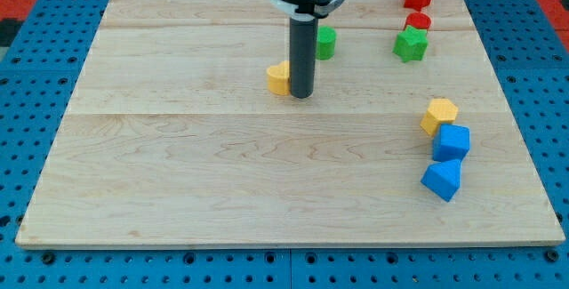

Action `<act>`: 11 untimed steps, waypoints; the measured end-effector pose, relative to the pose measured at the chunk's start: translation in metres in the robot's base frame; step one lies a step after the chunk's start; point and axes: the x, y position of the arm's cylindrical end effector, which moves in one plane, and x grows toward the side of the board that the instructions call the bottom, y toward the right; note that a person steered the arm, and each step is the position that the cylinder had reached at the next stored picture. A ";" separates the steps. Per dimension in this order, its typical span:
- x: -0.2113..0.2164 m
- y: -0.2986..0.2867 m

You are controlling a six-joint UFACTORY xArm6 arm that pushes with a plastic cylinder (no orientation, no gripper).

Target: Move your arm away from the heart

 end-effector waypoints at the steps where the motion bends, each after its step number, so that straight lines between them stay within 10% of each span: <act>1: -0.010 -0.049; 4: -0.071 -0.064; 5: -0.015 -0.029; 8: 0.039 0.283; 11: 0.018 0.039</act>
